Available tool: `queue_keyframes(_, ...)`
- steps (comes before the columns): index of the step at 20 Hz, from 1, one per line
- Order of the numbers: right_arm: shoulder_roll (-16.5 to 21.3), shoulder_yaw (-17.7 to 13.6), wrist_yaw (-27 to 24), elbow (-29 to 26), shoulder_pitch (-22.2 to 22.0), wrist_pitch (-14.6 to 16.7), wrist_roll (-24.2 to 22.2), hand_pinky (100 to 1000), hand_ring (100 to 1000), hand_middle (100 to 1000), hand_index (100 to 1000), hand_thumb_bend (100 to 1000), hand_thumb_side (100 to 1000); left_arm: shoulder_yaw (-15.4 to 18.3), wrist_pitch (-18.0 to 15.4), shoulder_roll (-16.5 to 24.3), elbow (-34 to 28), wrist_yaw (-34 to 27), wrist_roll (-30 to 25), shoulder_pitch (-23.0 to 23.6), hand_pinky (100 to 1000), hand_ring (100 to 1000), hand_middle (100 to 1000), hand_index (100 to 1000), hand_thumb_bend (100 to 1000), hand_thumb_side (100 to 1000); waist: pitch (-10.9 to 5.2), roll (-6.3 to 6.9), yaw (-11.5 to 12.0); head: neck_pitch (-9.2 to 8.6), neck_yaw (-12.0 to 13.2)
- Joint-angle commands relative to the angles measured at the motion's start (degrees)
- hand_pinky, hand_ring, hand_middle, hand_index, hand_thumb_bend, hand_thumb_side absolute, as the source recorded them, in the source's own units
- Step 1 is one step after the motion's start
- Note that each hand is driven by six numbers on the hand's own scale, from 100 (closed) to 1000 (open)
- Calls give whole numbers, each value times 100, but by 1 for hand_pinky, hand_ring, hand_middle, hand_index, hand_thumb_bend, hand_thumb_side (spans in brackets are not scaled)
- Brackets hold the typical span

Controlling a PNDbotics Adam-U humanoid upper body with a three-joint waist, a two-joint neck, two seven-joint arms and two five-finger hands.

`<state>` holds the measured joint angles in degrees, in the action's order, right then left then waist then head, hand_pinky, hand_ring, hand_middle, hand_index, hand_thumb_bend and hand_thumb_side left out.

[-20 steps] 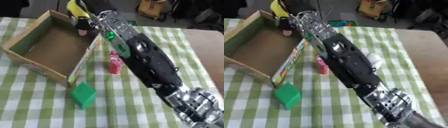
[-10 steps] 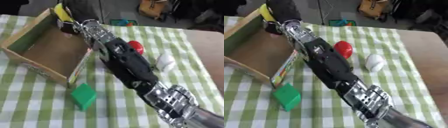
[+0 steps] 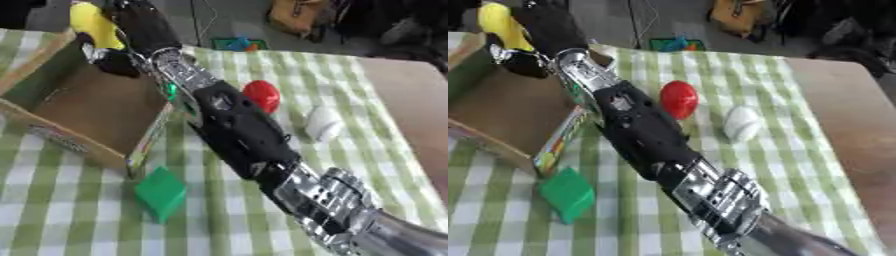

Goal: Pick up objects on the table and place them in the box.

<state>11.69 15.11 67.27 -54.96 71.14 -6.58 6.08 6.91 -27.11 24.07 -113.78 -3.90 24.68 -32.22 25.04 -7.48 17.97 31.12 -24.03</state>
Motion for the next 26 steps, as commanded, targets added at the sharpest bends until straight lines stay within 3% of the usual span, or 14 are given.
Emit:
queue_keyframes(1, 103, 46, -98, -316, 199, 41, -284, 862, 917, 776, 880, 424, 1000, 28, 12, 79, -81, -15, 1, -32, 772, 712, 733, 769, 100, 1000, -165, 80, -22, 4, 6)
queue_keyframes(4, 140, 87, -67, -511, 230, 6, -694, 886, 945, 834, 945, 437, 1000, 30, 13, 78, -81, -21, 6, -31, 770, 712, 733, 769, 100, 1000, -189, 93, -30, 20, -17)
queue_keyframes(11, 180, 119, -29, -814, 223, -62, -1134, 882, 945, 833, 937, 464, 1000, 34, 20, 79, -81, -26, 11, -8, 769, 712, 733, 769, 100, 1000, -219, 118, -69, 34, -43)
queue_keyframes(13, 230, 39, -241, -1108, 159, -169, -1056, 862, 933, 798, 887, 449, 1000, 41, 21, 81, -81, -20, 15, 18, 769, 712, 733, 769, 100, 1000, -247, 151, -124, 56, -16)
queue_keyframes(18, 763, -113, -1303, -3023, -293, -594, -654, 840, 911, 758, 820, 327, 1000, 108, 34, 131, -81, 41, 80, 179, 770, 713, 736, 771, 100, 1000, -305, 232, -335, 113, 170)
queue_keyframes(21, 1235, -337, -1908, -4422, -690, -731, -339, 837, 906, 752, 811, 287, 1000, 147, 53, 143, -81, 90, 144, 272, 770, 713, 737, 771, 100, 1000, -339, 298, -508, 168, 382)
queue_keyframes(22, 1365, -425, -2082, -4793, -812, -775, -257, 825, 898, 750, 808, 212, 1000, 151, 58, 139, -81, 102, 159, 289, 771, 715, 739, 773, 100, 1000, -349, 328, -561, 193, 454)
queue_keyframes(23, 1523, -567, -2263, -5212, -982, -798, -106, 825, 898, 750, 808, 212, 1000, 156, 63, 130, -81, 114, 172, 311, 771, 715, 739, 773, 100, 1000, -361, 372, -632, 228, 552)
queue_keyframes(26, 1924, -887, -2632, -5862, -1442, -779, 254, 827, 898, 757, 811, 166, 1000, 163, 75, 101, -81, 138, 195, 365, 770, 715, 739, 773, 100, 1000, -403, 486, -793, 323, 756)
